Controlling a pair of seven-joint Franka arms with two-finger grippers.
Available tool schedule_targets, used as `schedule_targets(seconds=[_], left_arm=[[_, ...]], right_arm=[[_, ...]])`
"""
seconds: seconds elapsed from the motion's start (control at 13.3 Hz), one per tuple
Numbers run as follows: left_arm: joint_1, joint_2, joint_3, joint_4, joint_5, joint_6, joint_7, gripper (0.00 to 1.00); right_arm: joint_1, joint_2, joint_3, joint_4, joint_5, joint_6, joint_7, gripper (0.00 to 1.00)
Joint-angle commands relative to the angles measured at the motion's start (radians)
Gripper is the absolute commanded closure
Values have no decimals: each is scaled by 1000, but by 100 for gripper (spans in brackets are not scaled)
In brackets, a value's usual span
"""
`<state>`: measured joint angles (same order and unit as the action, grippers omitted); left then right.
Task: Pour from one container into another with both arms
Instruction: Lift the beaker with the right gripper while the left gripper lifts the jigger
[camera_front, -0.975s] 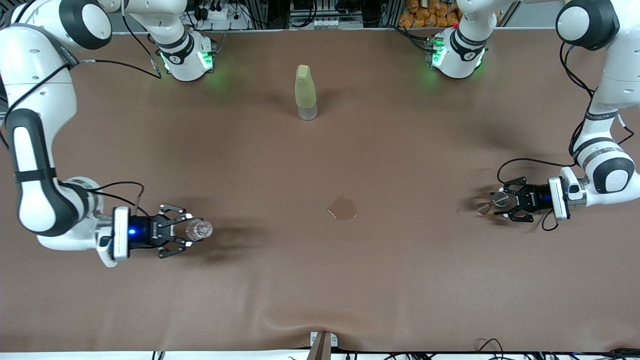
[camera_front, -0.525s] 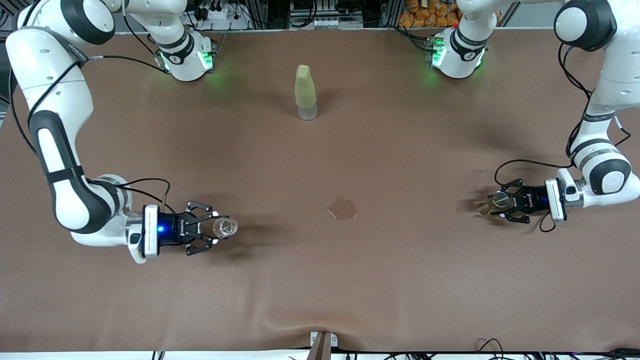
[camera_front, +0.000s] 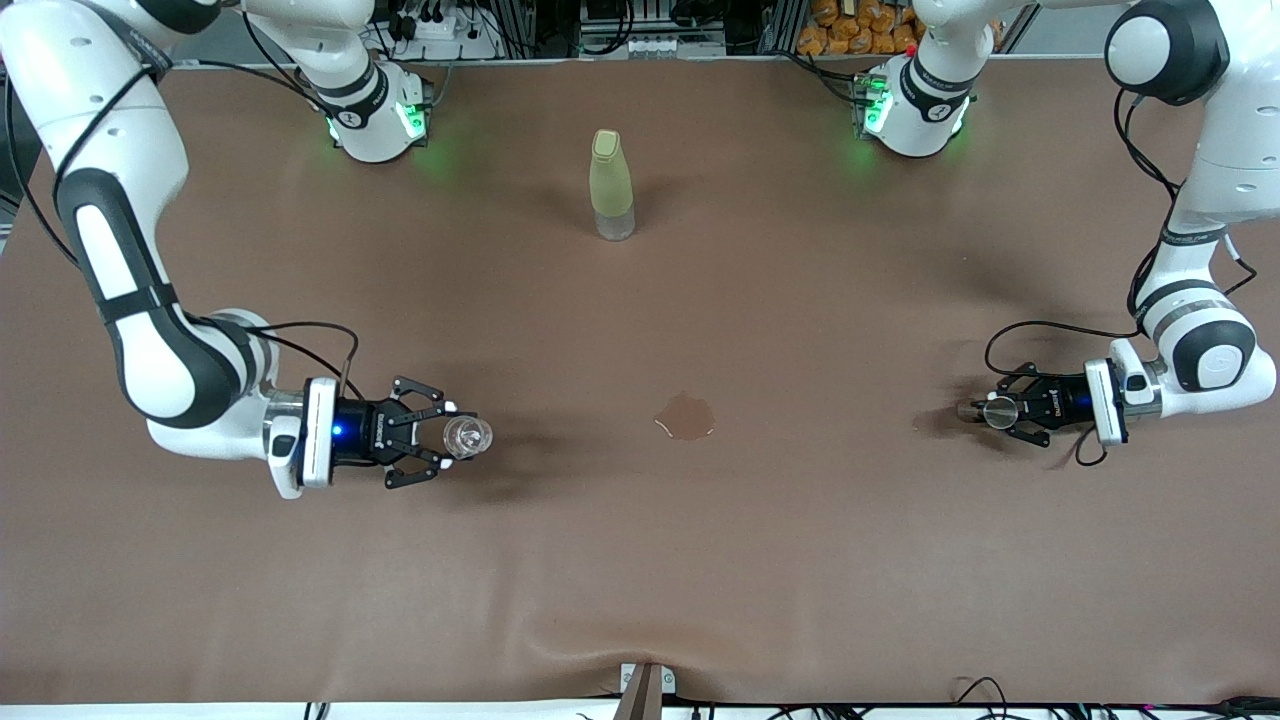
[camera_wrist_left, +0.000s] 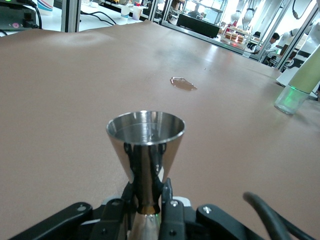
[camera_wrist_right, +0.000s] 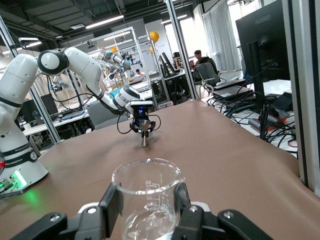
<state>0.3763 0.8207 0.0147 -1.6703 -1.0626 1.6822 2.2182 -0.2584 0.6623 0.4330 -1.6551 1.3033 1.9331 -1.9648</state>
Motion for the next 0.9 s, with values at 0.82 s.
schedule_targets(seconds=[0.82], left_arm=[[-328, -40, -156, 141, -222, 148, 5, 100]], right_arm=[[-87, -326, 1, -379, 37, -61, -62, 90]])
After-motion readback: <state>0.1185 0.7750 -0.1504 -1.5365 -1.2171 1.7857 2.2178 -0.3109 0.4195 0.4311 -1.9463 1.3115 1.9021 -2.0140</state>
